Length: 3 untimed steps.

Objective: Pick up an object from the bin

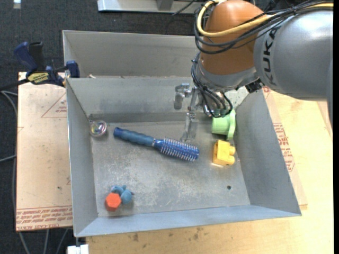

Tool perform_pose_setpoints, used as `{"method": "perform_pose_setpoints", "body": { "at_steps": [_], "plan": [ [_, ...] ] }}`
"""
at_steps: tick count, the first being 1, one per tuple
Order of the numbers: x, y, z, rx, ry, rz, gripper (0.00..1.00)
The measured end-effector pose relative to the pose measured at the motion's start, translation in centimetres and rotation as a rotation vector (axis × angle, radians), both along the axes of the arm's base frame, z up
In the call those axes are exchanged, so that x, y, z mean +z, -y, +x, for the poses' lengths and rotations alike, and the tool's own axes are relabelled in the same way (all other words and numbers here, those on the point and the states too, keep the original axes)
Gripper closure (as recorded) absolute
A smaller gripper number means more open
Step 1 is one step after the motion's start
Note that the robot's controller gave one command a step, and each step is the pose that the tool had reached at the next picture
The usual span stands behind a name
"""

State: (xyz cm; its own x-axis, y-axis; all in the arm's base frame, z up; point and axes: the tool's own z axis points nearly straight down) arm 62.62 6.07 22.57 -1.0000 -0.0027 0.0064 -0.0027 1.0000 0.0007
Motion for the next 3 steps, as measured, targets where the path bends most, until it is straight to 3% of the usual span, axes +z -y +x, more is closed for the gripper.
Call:
{"method": "perform_pose_setpoints", "body": {
  "at_steps": [1, 2, 3],
  "plan": [
    [-16.1, 1.0, -2.4, 0.013, 0.0, 0.0, 0.0],
    [-12.5, 0.4, -3.9, -0.063, 0.008, 0.001, 0.0],
    [-12.6, -0.3, -3.8, -0.303, 0.008, 0.0, 0.0]
  ]
}}
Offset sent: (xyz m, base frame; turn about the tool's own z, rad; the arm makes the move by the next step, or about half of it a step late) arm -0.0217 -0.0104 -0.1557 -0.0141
